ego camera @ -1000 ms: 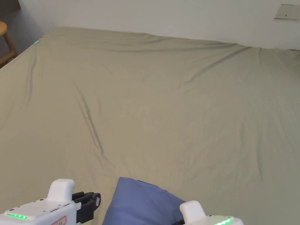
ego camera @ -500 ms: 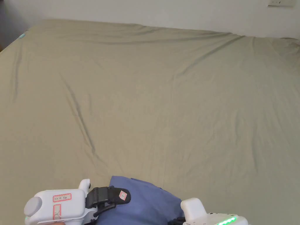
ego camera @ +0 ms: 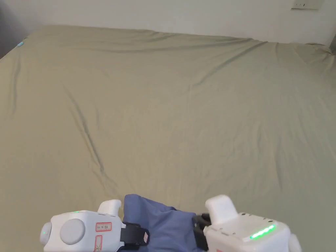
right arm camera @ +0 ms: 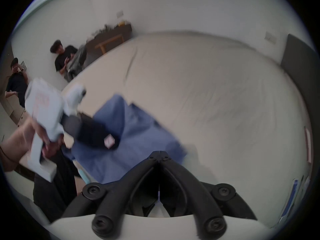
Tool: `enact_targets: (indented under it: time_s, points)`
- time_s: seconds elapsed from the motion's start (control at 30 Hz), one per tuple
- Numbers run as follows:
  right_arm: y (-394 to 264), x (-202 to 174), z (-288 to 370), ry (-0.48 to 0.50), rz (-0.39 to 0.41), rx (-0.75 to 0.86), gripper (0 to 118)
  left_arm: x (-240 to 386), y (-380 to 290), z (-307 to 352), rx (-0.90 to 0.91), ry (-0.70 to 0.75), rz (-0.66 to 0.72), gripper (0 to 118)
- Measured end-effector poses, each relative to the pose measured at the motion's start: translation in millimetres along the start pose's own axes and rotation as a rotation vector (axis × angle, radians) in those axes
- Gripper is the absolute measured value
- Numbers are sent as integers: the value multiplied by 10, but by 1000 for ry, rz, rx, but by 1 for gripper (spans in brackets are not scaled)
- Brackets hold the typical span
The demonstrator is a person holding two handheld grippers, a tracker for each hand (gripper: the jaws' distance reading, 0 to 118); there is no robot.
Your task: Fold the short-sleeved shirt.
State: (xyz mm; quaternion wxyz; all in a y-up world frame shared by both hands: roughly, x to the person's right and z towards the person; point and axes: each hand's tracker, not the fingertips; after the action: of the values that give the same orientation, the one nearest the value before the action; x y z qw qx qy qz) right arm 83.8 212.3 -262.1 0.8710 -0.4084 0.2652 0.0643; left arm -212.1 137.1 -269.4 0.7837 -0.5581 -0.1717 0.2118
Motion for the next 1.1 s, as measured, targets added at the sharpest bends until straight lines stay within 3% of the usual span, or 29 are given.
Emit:
enact_targets:
  time_s: [0.2,0.43,0.63,0.73,1.1]
  points:
    - [540,-60,740,-220,60,264,1,217,-93,201,57,211,-199,28]
    - [727,-360,1126,-338,68,458,1,-85,-189,396,92,408,-241,28]
    - [753,-594,1112,-381,102,494,1,-627,-166,632,120,520,-187,28]
    - [774,-681,1081,-396,114,507,1,-858,-80,794,153,656,-177,28]
    - [902,-875,798,-370,148,459,1,-2221,235,1560,147,942,-140,28]
